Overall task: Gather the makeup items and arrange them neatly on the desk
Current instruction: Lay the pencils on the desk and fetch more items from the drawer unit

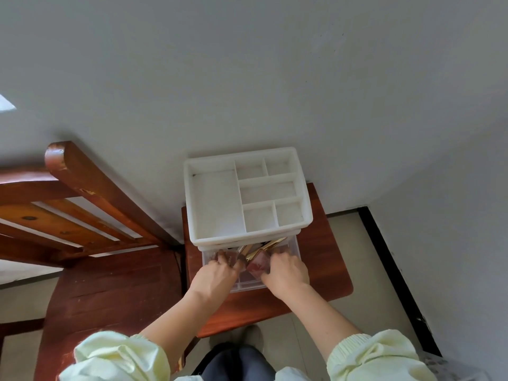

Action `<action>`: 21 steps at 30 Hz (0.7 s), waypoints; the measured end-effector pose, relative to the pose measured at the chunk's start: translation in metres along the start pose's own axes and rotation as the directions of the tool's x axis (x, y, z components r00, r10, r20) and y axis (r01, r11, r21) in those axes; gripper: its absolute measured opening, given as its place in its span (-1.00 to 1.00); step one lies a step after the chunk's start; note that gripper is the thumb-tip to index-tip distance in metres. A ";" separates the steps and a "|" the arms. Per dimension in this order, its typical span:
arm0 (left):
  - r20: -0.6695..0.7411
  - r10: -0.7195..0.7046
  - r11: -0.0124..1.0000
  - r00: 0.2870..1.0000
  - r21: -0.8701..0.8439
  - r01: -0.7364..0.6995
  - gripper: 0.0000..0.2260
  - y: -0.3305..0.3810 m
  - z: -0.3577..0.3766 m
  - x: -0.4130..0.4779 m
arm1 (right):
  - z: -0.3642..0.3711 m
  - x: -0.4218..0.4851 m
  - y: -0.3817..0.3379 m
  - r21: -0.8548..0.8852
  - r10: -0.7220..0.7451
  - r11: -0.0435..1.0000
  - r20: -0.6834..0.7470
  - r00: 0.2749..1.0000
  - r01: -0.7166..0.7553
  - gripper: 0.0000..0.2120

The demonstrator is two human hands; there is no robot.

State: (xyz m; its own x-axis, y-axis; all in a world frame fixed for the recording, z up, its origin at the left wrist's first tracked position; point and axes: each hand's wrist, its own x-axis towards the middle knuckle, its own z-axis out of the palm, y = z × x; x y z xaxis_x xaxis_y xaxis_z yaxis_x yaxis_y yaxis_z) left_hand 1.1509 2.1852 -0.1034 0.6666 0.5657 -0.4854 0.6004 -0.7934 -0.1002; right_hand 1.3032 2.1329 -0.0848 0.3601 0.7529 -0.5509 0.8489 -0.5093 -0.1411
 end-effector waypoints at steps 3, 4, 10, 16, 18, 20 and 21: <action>0.028 -0.034 0.999 0.999 0.022 0.033 -0.46 -0.001 -0.004 0.002 | 0.001 0.001 0.002 -0.006 -0.010 1.000 -0.003 1.000 0.010 -0.61; 0.025 -0.037 0.999 0.999 0.018 0.036 -0.48 -0.001 -0.007 0.001 | 0.002 0.001 0.003 -0.010 -0.014 1.000 0.001 1.000 0.014 -0.62; 0.062 -0.050 0.998 0.997 0.034 0.048 -0.63 0.002 -0.016 0.004 | 0.003 -0.001 0.011 0.033 -0.076 0.997 -0.011 0.997 0.076 -0.54; 0.122 -0.070 0.998 0.990 0.000 0.070 -0.73 0.002 -0.019 0.009 | 0.002 -0.006 0.014 0.082 -0.115 0.989 -0.071 0.991 0.121 -0.57; 0.122 -0.044 0.996 0.992 0.084 0.034 -0.71 0.004 -0.021 0.013 | 0.002 -0.006 0.014 0.097 -0.116 0.988 -0.081 0.990 0.123 -0.57; 0.132 0.008 0.982 0.991 0.188 -0.033 -0.63 0.006 -0.022 0.016 | 0.002 -0.006 0.014 0.109 -0.104 0.988 -0.088 0.991 0.113 -0.59; 0.147 0.018 0.972 0.989 0.228 -0.051 -0.63 0.007 -0.021 0.018 | 0.003 -0.006 0.015 0.111 -0.098 0.988 -0.091 0.991 0.107 -0.60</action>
State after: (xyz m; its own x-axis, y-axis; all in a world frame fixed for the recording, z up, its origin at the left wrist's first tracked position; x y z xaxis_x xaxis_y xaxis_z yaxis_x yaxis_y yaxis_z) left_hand 1.1765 2.1945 -0.0944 0.6050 0.5124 -0.6094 0.4490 -0.8517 -0.2703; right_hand 1.3123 2.1197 -0.0861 0.3094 0.8338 -0.4571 0.8346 -0.4685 -0.2897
